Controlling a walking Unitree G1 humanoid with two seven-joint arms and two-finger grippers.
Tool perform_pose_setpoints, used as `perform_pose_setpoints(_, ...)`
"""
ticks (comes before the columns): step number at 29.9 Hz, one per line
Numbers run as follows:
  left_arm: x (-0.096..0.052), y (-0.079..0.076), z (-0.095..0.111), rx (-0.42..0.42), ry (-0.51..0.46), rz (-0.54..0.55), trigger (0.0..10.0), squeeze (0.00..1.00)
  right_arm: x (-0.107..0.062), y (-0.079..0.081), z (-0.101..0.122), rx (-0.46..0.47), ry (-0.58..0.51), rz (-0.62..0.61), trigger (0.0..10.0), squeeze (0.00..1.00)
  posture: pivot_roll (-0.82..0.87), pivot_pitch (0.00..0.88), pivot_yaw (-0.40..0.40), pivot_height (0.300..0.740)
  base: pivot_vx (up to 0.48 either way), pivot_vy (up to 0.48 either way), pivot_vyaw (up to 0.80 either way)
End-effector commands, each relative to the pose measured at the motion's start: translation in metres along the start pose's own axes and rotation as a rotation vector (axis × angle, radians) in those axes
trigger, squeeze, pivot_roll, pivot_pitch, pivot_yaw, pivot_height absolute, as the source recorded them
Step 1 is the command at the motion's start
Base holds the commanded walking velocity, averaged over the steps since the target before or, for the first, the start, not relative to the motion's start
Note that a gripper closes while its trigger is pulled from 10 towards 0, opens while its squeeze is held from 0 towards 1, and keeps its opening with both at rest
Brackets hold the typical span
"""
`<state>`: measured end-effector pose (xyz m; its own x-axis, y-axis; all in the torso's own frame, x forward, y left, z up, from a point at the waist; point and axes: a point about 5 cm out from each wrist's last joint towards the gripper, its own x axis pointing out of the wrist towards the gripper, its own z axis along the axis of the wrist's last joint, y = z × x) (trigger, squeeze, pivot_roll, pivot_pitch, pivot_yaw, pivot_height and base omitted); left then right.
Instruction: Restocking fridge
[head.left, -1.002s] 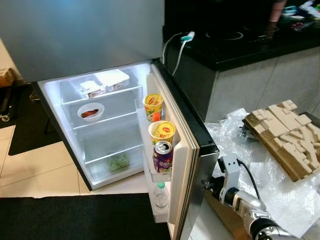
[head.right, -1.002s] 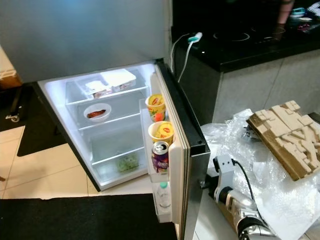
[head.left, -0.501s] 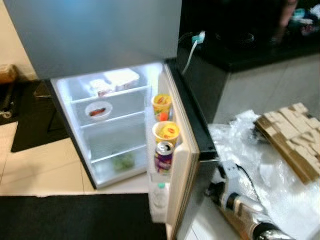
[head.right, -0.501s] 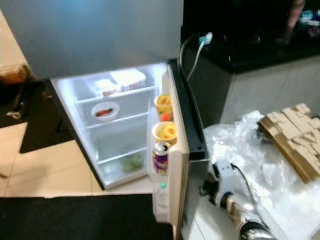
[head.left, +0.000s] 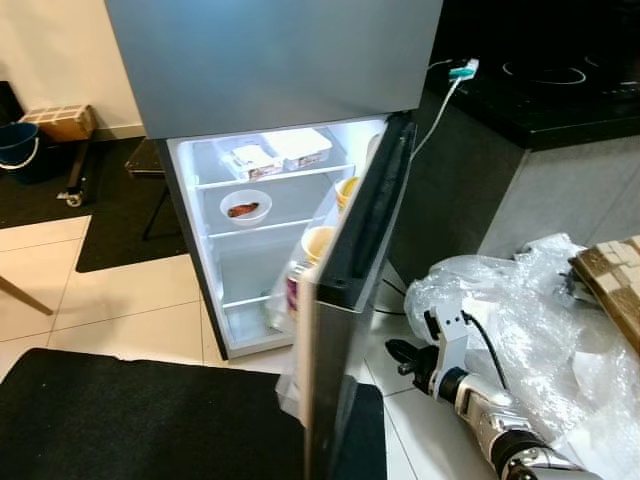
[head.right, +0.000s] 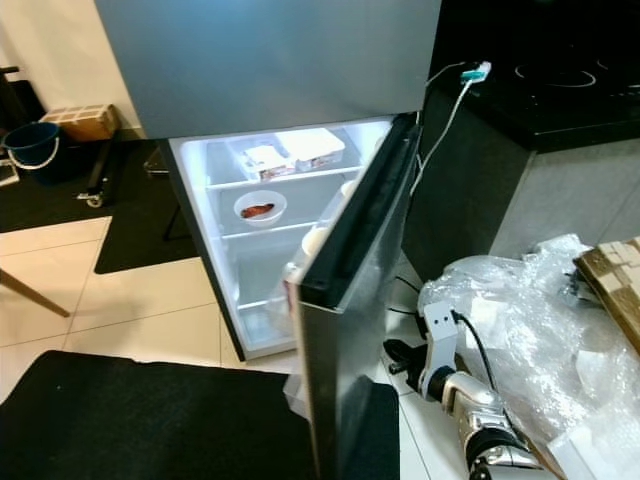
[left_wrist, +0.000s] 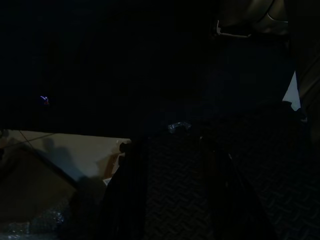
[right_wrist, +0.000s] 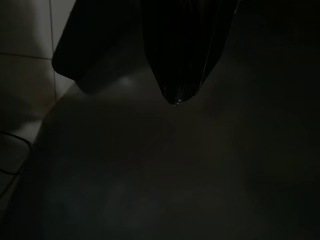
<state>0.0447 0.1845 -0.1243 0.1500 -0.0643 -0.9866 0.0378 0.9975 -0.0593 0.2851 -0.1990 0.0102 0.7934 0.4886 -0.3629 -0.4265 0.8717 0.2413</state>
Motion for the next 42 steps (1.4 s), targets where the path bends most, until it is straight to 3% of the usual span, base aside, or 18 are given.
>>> perform_pose_setpoints(1,0.002,-0.011,0.001,0.000,-0.001,-0.034,10.0,0.00,-0.001,0.000,-0.004,0.004,0.017,-0.005,10.0,0.00,-0.07,0.000,-0.009,0.740,0.000,0.000,0.00)
perform_pose_setpoints(11,0.001,-0.008,0.001,-0.003,-0.004,-0.020,10.0,0.00,0.001,0.005,-0.009,-0.023,0.052,0.008,10.0,0.00,-0.07,0.000,-0.009,0.740,0.000,0.000,0.00)
perform_pose_setpoints(14,0.001,-0.008,0.001,-0.006,-0.007,-0.014,10.0,0.00,-0.002,0.005,-0.022,-0.094,0.157,-0.021,10.0,0.00,-0.07,0.000,-0.009,0.740,0.000,0.000,0.00)
perform_pose_setpoints(16,0.001,-0.007,0.002,-0.003,-0.012,-0.003,10.0,0.00,-0.012,0.004,-0.047,-0.187,0.315,-0.065,10.0,0.00,-0.07,0.000,-0.010,0.740,0.000,0.000,0.00)
perform_pose_setpoints(22,0.001,-0.006,0.002,-0.005,-0.014,0.007,10.0,0.00,-0.022,0.011,-0.073,-0.246,0.434,-0.039,10.0,0.00,-0.07,0.000,-0.010,0.740,0.000,0.000,0.00)
perform_pose_setpoints(30,0.001,-0.005,0.002,-0.006,-0.014,0.013,10.0,0.00,-0.026,0.018,-0.085,-0.279,0.478,-0.001,10.0,0.00,-0.07,0.000,-0.010,0.740,0.000,0.000,0.61)
perform_pose_setpoints(42,0.001,-0.003,0.008,0.000,-0.027,0.011,10.0,0.00,-0.054,0.010,-0.115,-0.241,0.619,-0.110,10.0,0.00,-0.07,0.000,-0.009,0.740,0.000,0.000,0.77)
